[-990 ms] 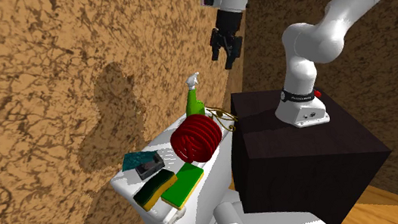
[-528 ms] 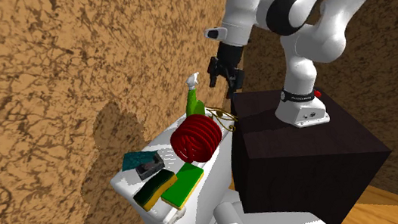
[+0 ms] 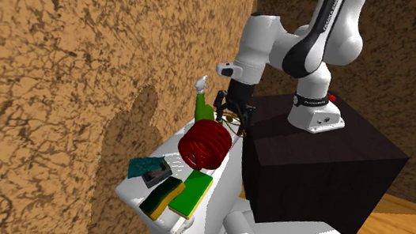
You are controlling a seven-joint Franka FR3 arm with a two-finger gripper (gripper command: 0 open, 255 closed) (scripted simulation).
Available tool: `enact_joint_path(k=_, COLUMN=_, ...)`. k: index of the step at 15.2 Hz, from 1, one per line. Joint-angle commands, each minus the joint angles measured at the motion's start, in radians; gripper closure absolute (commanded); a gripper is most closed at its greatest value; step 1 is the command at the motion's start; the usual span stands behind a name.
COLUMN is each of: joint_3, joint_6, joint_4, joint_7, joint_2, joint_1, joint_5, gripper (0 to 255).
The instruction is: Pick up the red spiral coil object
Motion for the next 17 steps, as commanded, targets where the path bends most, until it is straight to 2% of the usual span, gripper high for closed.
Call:
enact_joint_path(k=1, joint_3=0.04, joint_6=0.102, joint_4=0.002, joint_7=0.013, joint_2=0.085, joint_1=-0.012, joint_5=-0.019, gripper=0)
enact_joint_path(k=4, joint_3=0.086, joint_6=0.169, joint_4=0.001, joint_7=0.035, joint_2=0.149, joint_1=-0.064, joint_5=-0.049, gripper=0)
enact_joint_path(k=6, joint_3=0.152, joint_6=0.213, joint_4=0.001, joint_7=0.06, joint_2=0.192, joint_1=-0.138, joint_5=-0.082, gripper=0)
enact_joint_path(k=7, joint_3=0.209, joint_6=0.235, joint_4=0.002, joint_7=0.076, joint_2=0.213, joint_1=-0.201, joint_5=-0.103, gripper=0)
enact_joint_path(k=8, joint_3=0.374, joint_6=0.269, joint_4=0.004, joint_7=0.094, joint_2=0.245, joint_1=-0.371, joint_5=-0.126, gripper=0)
enact_joint_path(k=10, joint_3=0.375, joint_6=0.269, joint_4=0.004, joint_7=0.086, joint_2=0.245, joint_1=-0.37, joint_5=-0.115, gripper=0)
enact_joint_path(k=11, joint_3=0.377, joint_6=0.27, joint_4=0.003, joint_7=0.087, joint_2=0.245, joint_1=-0.371, joint_5=-0.115, gripper=255)
enact_joint_path(k=17, joint_3=0.377, joint_6=0.27, joint_4=0.003, joint_7=0.087, joint_2=0.244, joint_1=-0.37, joint_5=-0.115, gripper=255)
